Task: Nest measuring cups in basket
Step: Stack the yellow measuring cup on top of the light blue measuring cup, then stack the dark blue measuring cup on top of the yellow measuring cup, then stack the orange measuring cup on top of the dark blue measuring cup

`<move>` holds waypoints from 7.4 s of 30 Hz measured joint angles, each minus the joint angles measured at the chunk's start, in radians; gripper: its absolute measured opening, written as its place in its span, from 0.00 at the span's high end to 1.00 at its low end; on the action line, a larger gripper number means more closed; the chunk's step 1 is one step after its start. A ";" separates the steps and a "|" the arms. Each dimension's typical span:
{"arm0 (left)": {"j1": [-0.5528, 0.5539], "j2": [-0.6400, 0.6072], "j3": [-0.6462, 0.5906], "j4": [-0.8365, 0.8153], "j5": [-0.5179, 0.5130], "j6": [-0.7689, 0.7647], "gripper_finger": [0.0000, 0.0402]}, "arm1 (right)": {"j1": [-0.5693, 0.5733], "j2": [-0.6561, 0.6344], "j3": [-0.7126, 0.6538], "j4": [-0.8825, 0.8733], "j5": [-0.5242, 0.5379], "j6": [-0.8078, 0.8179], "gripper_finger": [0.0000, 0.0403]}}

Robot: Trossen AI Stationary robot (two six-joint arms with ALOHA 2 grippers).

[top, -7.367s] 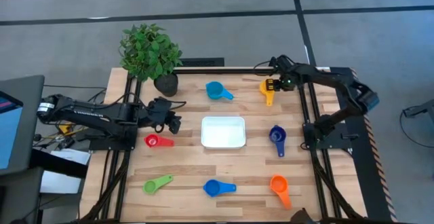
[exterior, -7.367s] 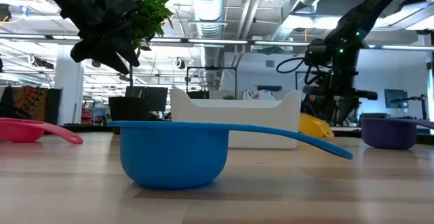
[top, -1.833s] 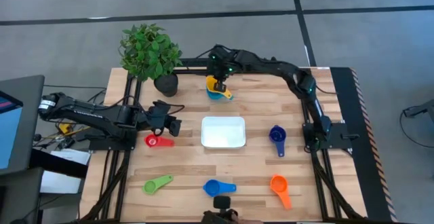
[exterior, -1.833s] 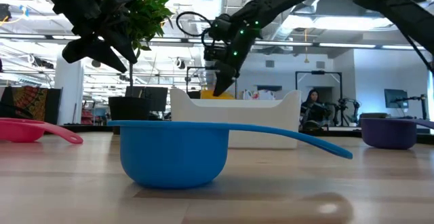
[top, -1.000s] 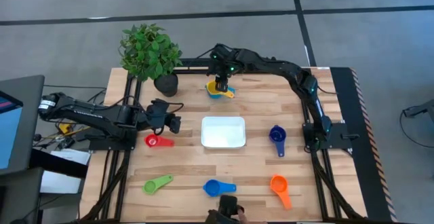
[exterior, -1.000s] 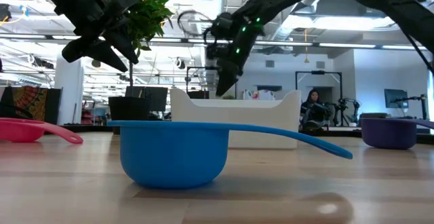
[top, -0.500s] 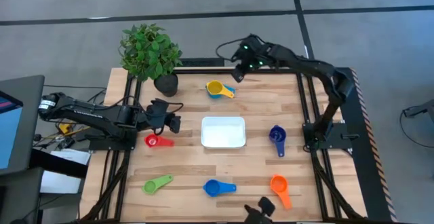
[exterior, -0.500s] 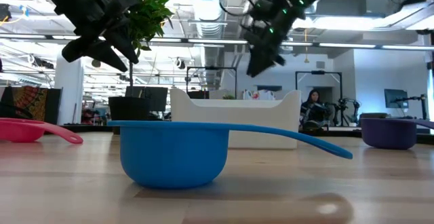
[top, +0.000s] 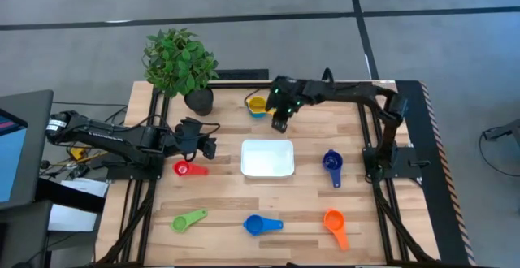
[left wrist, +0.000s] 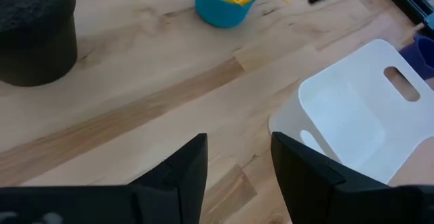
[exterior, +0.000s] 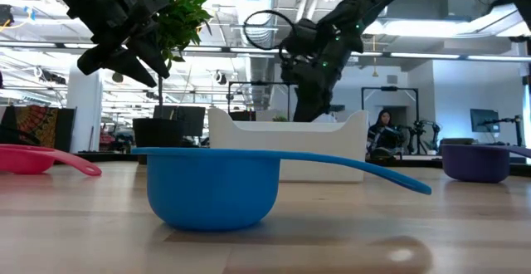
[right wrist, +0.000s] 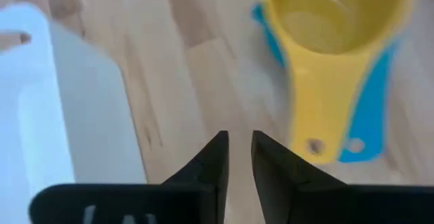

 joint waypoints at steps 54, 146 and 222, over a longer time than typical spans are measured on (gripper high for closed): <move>0.010 0.163 0.000 0.218 0.049 0.141 0.62 | 0.264 -0.758 -0.602 -0.423 0.403 0.973 0.55; 0.066 0.065 0.000 0.024 0.014 0.229 0.62 | -0.031 0.123 0.348 -0.188 0.294 -0.999 0.98; 0.066 0.051 0.000 -0.062 0.139 0.136 0.62 | -0.154 0.316 0.606 -0.430 0.011 0.066 0.58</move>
